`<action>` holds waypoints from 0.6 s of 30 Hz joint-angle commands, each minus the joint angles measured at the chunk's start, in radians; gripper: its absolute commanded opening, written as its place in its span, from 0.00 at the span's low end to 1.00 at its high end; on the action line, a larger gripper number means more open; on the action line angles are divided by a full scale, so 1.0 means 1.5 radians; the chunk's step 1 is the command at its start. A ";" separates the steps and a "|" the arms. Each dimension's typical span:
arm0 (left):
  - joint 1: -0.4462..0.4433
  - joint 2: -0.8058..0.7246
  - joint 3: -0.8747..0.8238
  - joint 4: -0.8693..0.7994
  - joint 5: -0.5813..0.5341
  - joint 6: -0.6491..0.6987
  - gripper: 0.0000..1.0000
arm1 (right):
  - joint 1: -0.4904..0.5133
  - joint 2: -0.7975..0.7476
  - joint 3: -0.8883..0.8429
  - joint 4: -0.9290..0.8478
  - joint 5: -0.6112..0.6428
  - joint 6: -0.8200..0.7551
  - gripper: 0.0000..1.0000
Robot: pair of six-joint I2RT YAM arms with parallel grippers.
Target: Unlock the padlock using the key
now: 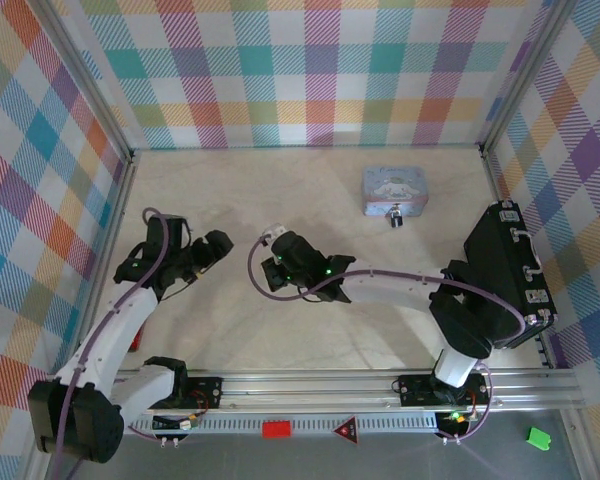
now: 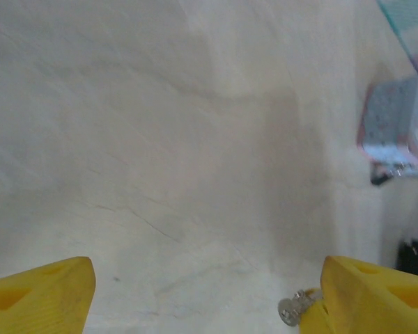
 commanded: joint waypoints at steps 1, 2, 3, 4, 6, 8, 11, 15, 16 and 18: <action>-0.052 0.026 0.027 0.033 0.063 -0.026 0.82 | -0.004 -0.041 -0.045 0.104 -0.003 -0.067 0.00; -0.065 0.035 0.030 0.037 0.064 -0.028 0.81 | -0.005 -0.046 -0.056 0.112 -0.010 -0.072 0.00; -0.079 0.045 0.033 0.042 0.063 -0.030 0.80 | -0.007 -0.052 -0.065 0.118 -0.019 -0.076 0.00; -0.093 0.054 0.036 0.045 0.061 -0.033 0.79 | -0.009 -0.054 -0.072 0.121 -0.027 -0.078 0.00; -0.113 0.072 0.043 0.049 0.054 -0.038 0.76 | -0.010 -0.060 -0.083 0.132 -0.042 -0.080 0.00; -0.128 0.087 0.049 0.050 0.049 -0.044 0.73 | -0.011 -0.062 -0.093 0.144 -0.055 -0.082 0.00; -0.139 0.107 0.054 0.059 0.049 -0.057 0.67 | -0.010 -0.057 -0.095 0.151 -0.067 -0.080 0.00; -0.146 0.119 0.062 0.059 0.049 -0.065 0.60 | -0.011 -0.047 -0.095 0.154 -0.066 -0.080 0.00; -0.148 0.123 0.064 0.055 0.047 -0.064 0.58 | -0.010 -0.046 -0.094 0.154 -0.064 -0.081 0.00; -0.150 0.126 0.067 0.047 0.046 -0.065 0.54 | -0.011 -0.041 -0.092 0.153 -0.060 -0.084 0.00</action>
